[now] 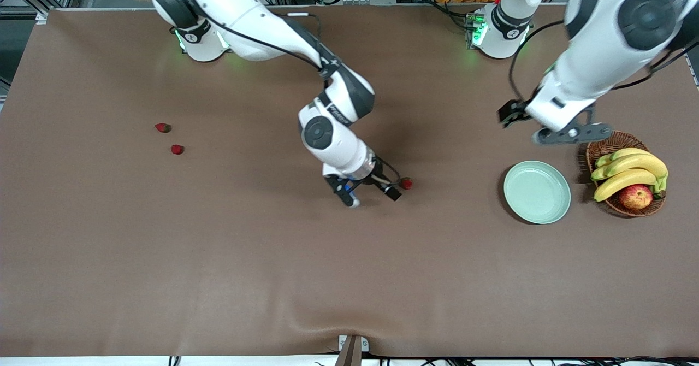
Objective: Collect all strawberries into plate
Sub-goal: 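Carry the strawberry to mid-table with the right gripper while the left gripper approaches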
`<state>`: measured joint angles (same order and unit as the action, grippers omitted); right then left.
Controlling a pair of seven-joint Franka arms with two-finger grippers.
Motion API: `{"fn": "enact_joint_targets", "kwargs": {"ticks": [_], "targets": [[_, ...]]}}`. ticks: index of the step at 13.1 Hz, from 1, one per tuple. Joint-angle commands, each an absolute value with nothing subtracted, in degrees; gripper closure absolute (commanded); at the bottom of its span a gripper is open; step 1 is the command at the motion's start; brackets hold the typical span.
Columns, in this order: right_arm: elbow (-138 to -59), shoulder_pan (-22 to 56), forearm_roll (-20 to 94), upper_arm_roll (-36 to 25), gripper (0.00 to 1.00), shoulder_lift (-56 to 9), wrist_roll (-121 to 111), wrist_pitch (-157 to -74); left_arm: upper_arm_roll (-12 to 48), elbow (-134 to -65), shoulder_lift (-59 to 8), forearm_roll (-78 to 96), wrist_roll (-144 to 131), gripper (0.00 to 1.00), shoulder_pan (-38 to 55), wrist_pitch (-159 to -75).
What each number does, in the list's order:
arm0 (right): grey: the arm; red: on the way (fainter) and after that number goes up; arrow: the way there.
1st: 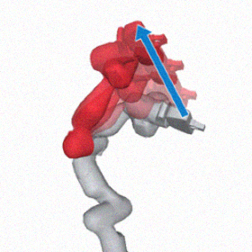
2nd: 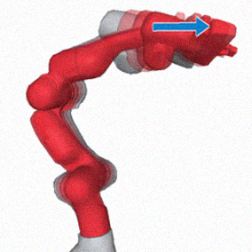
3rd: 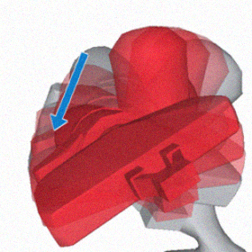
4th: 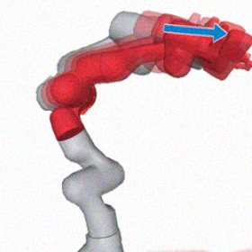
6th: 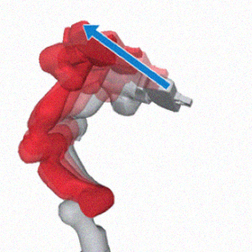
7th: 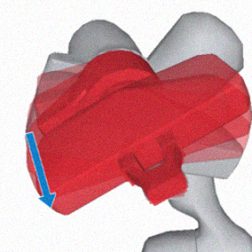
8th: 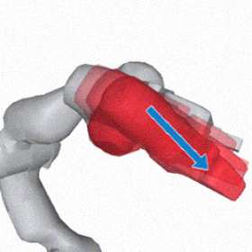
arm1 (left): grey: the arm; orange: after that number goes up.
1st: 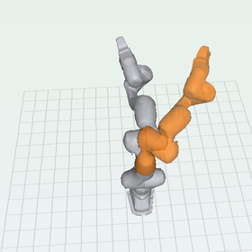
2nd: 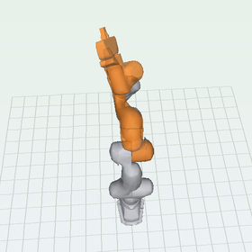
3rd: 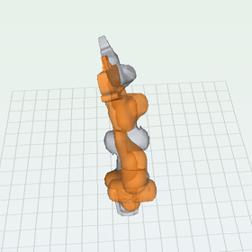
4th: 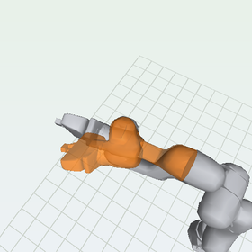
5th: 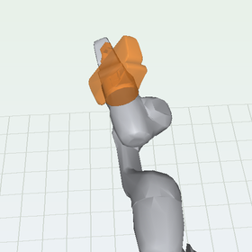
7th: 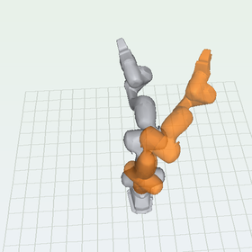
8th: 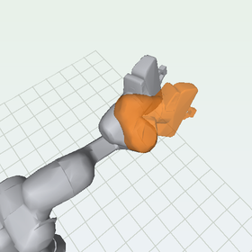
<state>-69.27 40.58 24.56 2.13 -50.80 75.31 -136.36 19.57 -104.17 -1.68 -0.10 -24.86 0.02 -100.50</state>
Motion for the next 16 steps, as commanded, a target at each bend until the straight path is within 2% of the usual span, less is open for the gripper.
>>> {"fn": "enact_joint_targets", "kwargs": {"ticks": [1,5,9,12,14,16], "targets": [[-70.84,36.49,23.47,2.99,0.00,-47.38,68.14,-128.27,22.75,-102.75,-8.15,0.79,-33.37,0.00,1.13,-108.68],[-74.25,28.59,23.47,2.99,0.00,-41.77,56.56,-117.44,22.76,-95.38,-21.68,-0.44,-36.47,0.00,6.49,-113.64],[-86.81,21.11,23.47,2.99,0.00,-31.14,41.17,-114.62,22.50,-96.50,-28.90,-3.78,-48.05,0.00,12.46,-122.94],[-91.39,16.36,22.86,2.90,0.00,-26.38,33.43,-109.35,22.41,-96.59,-32.77,-7.99,-53.07,0.03,13.79,-123.84],[-97.44,13.02,17.61,2.90,0.00,-22.17,27.10,-108.63,22.41,-96.68,-35.76,-11.67,-56.76,0.04,13.89,-124.97],[-102.81,10.65,11.28,2.90,0.00,-17.95,22.70,-108.63,22.41,-96.68,-37.87,-13.44,-59.93,0.10,14.41,-127.60]]}}
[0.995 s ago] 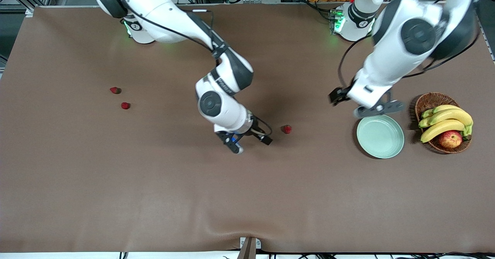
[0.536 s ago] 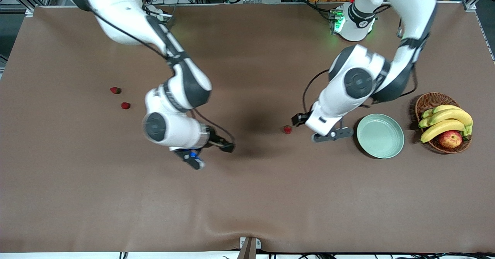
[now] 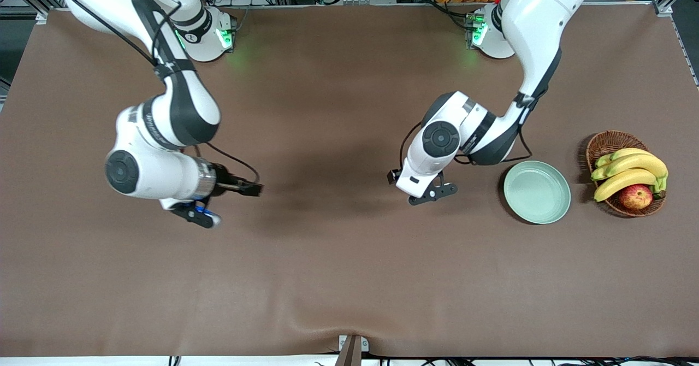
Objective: Collect all strawberries into plate
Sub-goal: 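Grasp the strawberry from the right gripper with the left gripper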
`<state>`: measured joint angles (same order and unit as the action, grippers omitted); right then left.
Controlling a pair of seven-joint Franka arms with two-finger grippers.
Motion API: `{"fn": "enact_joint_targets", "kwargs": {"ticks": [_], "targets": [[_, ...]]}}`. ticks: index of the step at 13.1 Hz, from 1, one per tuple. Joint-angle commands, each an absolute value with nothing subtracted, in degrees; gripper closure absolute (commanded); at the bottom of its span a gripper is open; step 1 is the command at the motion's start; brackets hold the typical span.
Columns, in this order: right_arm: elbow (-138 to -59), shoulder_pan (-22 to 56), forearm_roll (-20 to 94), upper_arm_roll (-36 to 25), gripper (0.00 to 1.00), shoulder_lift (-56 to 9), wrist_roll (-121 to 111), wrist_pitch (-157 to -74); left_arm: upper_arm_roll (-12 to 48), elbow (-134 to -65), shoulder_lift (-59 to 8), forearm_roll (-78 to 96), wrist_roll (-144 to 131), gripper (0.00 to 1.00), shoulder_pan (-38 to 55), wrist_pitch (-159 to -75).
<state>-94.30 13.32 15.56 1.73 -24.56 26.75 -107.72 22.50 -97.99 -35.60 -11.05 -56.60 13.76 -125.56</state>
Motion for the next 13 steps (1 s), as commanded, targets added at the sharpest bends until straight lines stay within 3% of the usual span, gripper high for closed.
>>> {"fn": "enact_joint_targets", "kwargs": {"ticks": [1,7,13], "targets": [[-105.53,9.85,10.12,2.90,0.00,-15.93,20.15,-108.72,22.41,-96.68,-38.92,-14.06,-61.16,0.10,14.59,-128.49],[-120.39,4.13,1.87,2.81,0.00,-6.43,8.35,-113.10,22.41,-96.77,-41.13,-14.85,-63.63,0.24,14.77,-132.27],[-133.67,-4.82,-1.49,2.81,0.00,-5.89,-5.08,-131.91,22.32,-98.17,-41.57,-15.03,-63.63,0.40,14.85,-132.28]]}}
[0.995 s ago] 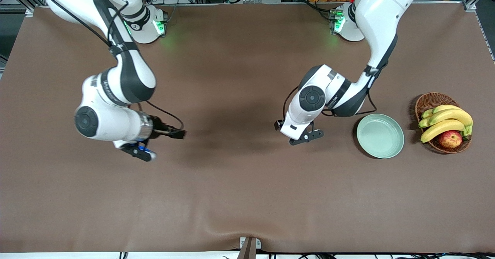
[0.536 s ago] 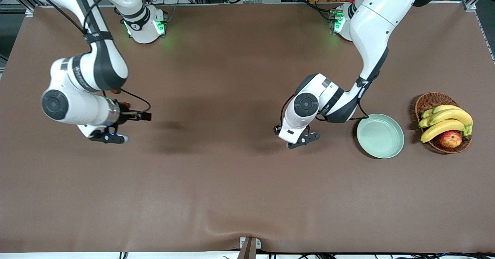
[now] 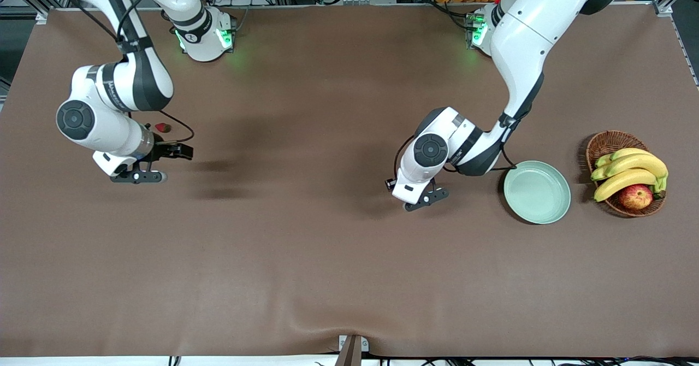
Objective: Collect all strawberries into plate
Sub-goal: 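Grasp the strawberry from the right gripper with the left gripper, then drop the strawberry onto the green plate while the right gripper grasps another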
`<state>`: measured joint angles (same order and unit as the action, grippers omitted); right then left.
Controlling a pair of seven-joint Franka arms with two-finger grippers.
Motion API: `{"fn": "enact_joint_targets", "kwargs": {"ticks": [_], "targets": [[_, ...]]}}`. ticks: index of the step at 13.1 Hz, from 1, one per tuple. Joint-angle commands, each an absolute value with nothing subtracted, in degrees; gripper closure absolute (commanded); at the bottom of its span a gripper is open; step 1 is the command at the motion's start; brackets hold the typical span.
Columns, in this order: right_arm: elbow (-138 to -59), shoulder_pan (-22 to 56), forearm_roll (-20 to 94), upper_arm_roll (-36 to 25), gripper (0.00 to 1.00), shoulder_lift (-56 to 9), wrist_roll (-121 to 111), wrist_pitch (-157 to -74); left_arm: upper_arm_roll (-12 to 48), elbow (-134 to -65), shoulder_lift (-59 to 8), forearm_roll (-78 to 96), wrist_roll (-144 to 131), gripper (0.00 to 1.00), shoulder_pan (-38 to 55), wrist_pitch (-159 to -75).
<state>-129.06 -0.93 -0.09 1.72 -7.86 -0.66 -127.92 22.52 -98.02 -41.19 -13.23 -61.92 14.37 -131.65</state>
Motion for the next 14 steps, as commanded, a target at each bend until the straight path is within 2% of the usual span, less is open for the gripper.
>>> {"fn": "enact_joint_targets", "kwargs": {"ticks": [1,3,5,7,8,9,14], "targets": [[-134.64,-5.79,-1.49,2.81,0.00,-6.32,-5.45,-132.62,22.32,-98.17,-41.66,-15.03,-63.63,0.41,14.85,-132.28],[-137.27,-5.98,-1.49,2.81,0.00,-6.86,-5.54,-136.21,22.32,-98.17,-41.75,-15.03,-63.72,0.50,14.85,-132.28],[-138.08,-6.24,-1.58,2.73,0.05,-8.34,-5.62,-138.95,22.32,-98.26,-41.92,-15.03,-63.63,0.61,14.68,-132.28],[-138.16,-6.68,-1.93,2.72,0.14,-9.84,-5.80,-141.06,22.32,-98.17,-41.66,-15.03,-63.63,0.80,14.50,-132.19],[-138.16,-7.29,-2.02,2.81,0.19,-10.28,-6.93,-141.15,22.32,-98.17,-41.40,-14.94,-63.63,0.93,14.07,-132.10],[-138.34,-8.69,-2.02,2.81,0.23,-10.72,-8.51,-141.15,22.32,-98.26,-40.35,-14.94,-63.72,1.00,13.54,-131.58],[-140.00,-10.37,-2.02,2.90,0.33,-14.41,-10.11,-145.44,22.85,-102.03,-29.11,-15.03,-60.14,1.00,5.82,-124.02]]}}
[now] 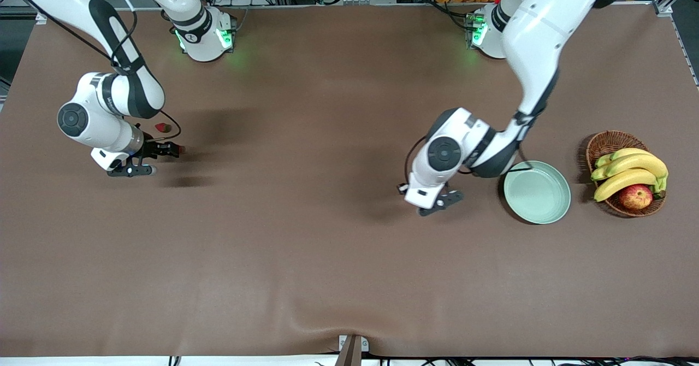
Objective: Collect all strawberries into plate
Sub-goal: 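Drop the strawberry onto the green plate while the right gripper grasps another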
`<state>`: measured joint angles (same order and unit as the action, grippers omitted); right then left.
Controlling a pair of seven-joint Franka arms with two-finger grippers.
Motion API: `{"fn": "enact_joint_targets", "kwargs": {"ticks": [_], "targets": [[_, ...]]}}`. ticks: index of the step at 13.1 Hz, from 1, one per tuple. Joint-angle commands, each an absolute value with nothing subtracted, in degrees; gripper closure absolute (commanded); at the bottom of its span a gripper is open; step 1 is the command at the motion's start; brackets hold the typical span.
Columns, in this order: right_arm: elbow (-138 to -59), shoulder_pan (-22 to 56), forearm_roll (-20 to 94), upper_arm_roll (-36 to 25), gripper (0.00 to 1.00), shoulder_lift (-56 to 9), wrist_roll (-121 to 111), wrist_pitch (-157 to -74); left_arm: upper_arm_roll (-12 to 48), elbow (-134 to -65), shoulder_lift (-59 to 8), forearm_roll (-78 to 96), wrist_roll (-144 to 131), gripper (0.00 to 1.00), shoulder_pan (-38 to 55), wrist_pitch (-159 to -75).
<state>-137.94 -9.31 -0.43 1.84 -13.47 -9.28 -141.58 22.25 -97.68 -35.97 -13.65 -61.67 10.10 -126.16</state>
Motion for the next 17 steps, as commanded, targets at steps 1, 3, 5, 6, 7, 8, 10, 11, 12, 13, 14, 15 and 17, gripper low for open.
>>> {"fn": "enact_joint_targets", "kwargs": {"ticks": [1,3,5,6,7,8,10,11,12,13,14,15,17], "targets": [[-140.71,-10.28,-2.02,2.90,0.38,-14.94,-10.02,-146.59,22.85,-103.43,-27.35,-15.03,-57.25,1.00,4.15,-123.84],[-140.89,-10.37,-2.02,2.90,0.46,-15.12,-10.02,-146.51,22.94,-105.90,-24.53,-14.94,-49.79,1.00,-0.94,-123.84],[-141.32,-10.02,-2.02,2.99,0.48,-15.29,-9.76,-146.25,23.03,-107.92,-23.38,-14.94,-41.52,1.00,-5.43,-123.84],[-141.42,-9.85,-1.93,2.99,0.48,-15.29,-9.58,-146.08,22.94,-108.71,-23.29,-14.94,-38.53,1.00,-7.28,-123.92],[-141.42,-10.02,-1.93,2.99,0.57,-15.29,-9.58,-145.81,22.94,-109.24,-22.94,-14.94,-35.97,1.00,-9.03,-124.19],[-141.42,-10.11,-1.93,2.99,0.74,-15.29,-9.58,-145.55,22.94,-109.60,-22.85,-15.03,-32.73,1.00,-11.05,-124.36],[-141.33,-9.93,-1.93,2.99,1.00,-15.38,-9.32,-145.37,22.94,-111.00,-23.20,-14.94,-26.75,1.00,-14.13,-126.46],[-141.07,-9.84,-1.85,3.08,1.00,-15.29,-9.32,-144.50,22.85,-111.61,-23.64,-15.03,-23.24,1.00,-15.89,-128.21],[-140.28,-9.84,-1.67,3.16,1.00,-15.21,-9.23,-143.36,22.85,-112.23,-24.51,-15.03,-17.37,1.00,-18.43,-130.76],[-138.53,-9.84,-1.58,3.34,1.00,-15.12,-9.14,-142.04,22.94,-112.15,-25.91,-15.03,-12.70,1.00,-20.98,-132.43],[-135.91,-9.41,-1.15,3.69,1.00,-15.12,-8.97,-139.60,22.85,-112.15,-27.23,-15.03,-10.31,1.00,-21.88,-134.02],[-132.49,-8.45,-0.71,3.69,1.00,-15.20,-8.53,-136.35,22.68,-112.24,-28.20,-15.03,-9.76,1.00,-21.88,-134.82],[-125.11,-5.90,3.31,3.60,1.00,-16.25,-6.78,-130.63,22.59,-112.15,-29.26,-16.34,-9.32,0.95,-22.06,-135.17]]}}
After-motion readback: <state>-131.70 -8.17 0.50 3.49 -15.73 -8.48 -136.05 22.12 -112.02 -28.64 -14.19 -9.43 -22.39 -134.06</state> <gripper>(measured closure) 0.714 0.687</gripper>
